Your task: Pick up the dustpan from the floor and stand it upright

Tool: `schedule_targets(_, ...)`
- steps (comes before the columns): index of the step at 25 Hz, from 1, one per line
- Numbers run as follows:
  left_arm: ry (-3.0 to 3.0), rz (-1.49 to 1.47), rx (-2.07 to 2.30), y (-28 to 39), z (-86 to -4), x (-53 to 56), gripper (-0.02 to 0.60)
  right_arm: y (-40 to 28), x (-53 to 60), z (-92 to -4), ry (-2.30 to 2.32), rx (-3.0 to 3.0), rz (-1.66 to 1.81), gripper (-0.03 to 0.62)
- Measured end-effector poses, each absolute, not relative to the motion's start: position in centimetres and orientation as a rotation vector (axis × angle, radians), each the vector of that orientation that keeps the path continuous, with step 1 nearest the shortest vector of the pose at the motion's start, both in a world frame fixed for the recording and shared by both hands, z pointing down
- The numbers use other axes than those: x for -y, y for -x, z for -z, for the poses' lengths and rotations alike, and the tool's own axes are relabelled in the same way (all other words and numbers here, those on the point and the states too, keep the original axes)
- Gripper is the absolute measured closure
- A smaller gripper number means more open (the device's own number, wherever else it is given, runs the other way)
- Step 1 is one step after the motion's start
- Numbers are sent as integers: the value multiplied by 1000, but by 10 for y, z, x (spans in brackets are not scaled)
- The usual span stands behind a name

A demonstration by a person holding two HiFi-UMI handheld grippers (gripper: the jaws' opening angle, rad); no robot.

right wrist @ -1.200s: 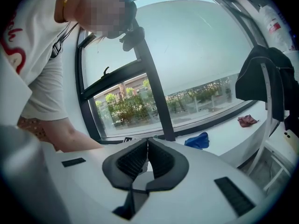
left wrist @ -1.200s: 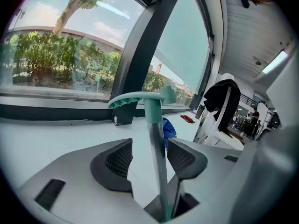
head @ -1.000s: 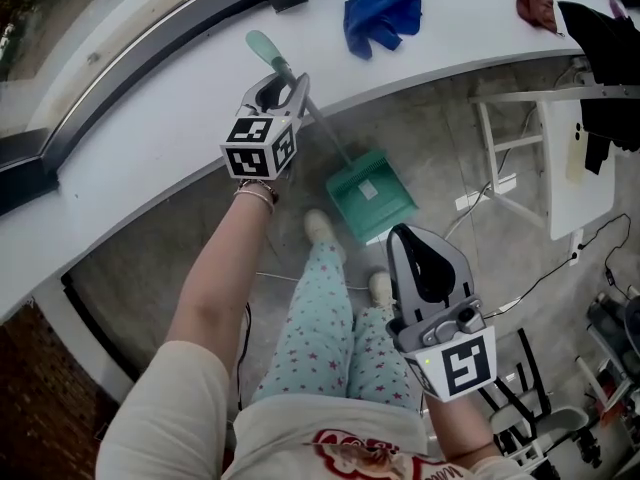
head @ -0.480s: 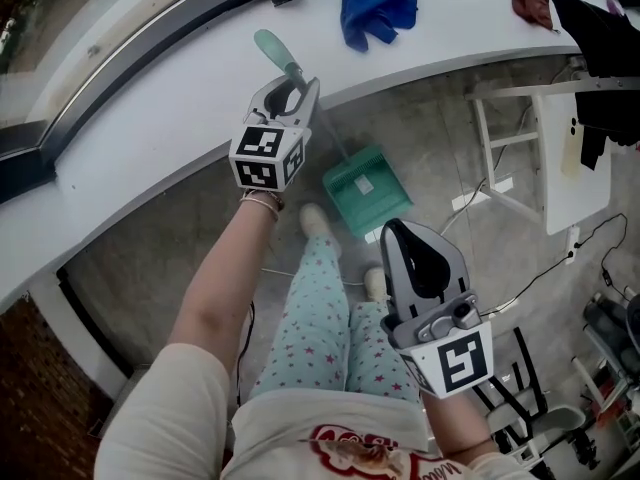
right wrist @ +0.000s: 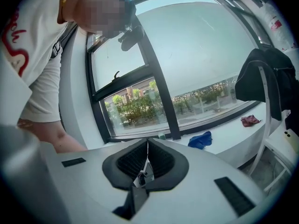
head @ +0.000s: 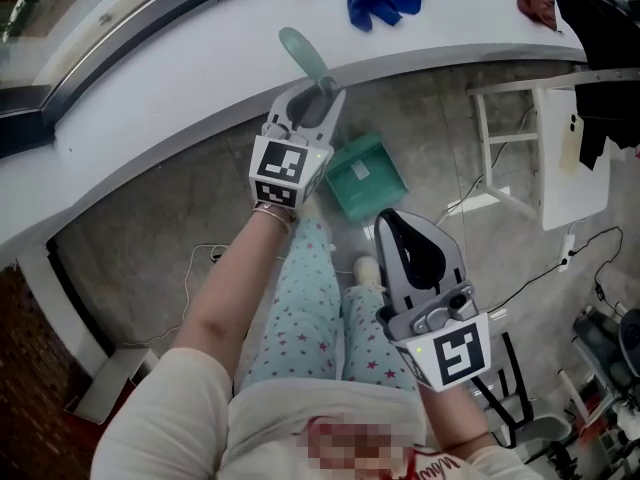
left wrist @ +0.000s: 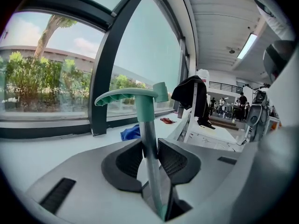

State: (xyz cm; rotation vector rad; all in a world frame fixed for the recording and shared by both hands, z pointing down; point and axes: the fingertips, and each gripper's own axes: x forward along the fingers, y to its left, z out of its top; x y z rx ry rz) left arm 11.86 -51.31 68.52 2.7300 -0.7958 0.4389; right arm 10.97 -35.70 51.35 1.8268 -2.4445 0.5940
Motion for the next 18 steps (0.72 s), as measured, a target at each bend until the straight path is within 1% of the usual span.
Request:
schedule_targets(7,-2760,-358,847,-121,-667,452,479,-112,312,-508,-1766,2490,-583,569)
schedule_targets(18,-2815,-336,848,-136,-657,387,479,-116,264,-500,-1707,2532,-594,569)
